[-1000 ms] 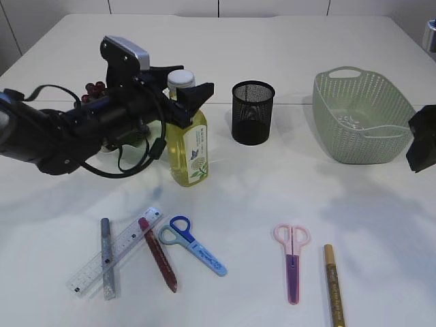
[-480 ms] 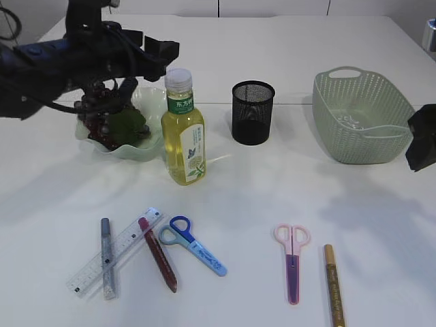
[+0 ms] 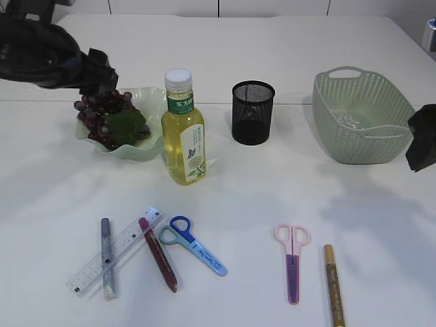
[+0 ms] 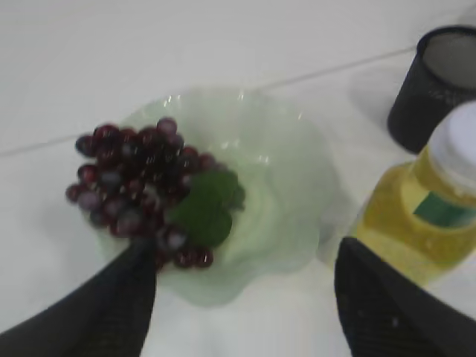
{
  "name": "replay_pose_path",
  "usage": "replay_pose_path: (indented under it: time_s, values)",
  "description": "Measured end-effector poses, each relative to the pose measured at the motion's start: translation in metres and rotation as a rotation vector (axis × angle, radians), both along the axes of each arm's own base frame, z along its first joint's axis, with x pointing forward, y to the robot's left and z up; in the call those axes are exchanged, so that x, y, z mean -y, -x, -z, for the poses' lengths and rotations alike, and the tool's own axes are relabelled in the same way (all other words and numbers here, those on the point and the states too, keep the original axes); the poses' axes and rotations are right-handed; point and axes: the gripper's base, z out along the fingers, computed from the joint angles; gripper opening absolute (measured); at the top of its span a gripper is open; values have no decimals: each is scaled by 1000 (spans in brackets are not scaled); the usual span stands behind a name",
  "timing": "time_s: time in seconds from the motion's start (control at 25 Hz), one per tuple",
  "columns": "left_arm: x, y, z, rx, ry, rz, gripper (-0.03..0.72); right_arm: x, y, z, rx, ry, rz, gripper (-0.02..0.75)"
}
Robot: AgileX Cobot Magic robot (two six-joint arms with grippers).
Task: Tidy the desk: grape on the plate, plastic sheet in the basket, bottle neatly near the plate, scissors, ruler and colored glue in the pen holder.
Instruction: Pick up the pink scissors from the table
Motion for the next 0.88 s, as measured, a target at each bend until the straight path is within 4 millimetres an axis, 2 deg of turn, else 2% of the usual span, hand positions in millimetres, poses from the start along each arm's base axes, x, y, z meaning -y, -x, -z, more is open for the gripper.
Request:
replay_pose_path:
  time_s: [0.36, 0.72, 0.88]
  values:
    - [-20, 35, -1, -324, -91, -110, 543, 0, 2, 1, -18, 3, 1, 544]
    - [-59, 51, 10, -636, -85, -133, 543, 1, 4, 2, -51, 6, 2, 543]
    - [-63, 56, 12, -711, -69, -142, 543, -2, 5, 2, -60, -18, 4, 543]
